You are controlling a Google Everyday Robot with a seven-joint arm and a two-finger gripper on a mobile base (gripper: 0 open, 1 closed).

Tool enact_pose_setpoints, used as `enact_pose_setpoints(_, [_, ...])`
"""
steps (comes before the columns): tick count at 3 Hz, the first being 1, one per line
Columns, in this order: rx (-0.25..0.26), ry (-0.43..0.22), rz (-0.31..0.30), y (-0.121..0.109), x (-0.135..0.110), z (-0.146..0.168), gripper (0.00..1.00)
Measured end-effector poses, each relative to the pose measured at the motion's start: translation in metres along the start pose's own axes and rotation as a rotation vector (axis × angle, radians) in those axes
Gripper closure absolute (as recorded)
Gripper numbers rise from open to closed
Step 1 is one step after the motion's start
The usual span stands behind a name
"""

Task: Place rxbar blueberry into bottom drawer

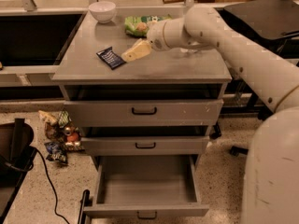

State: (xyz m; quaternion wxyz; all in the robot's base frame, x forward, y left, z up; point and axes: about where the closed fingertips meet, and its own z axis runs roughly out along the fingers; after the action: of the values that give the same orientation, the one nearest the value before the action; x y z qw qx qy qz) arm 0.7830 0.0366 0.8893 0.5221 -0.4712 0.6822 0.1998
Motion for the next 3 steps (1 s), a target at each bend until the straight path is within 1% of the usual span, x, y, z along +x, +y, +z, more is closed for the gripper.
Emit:
enact_pose_setpoints(1, [-0.040,0.007,0.037,0.0187,-0.0063,0.0317,0.00])
enact_pose_setpoints(2, [-0.044,0.007,0.039,0.0201,-0.0069,0.0334,0.00])
enact_pose_setpoints(3, [-0.060,0.008,0.046,0.0247,-0.0056,0.0404,0.00])
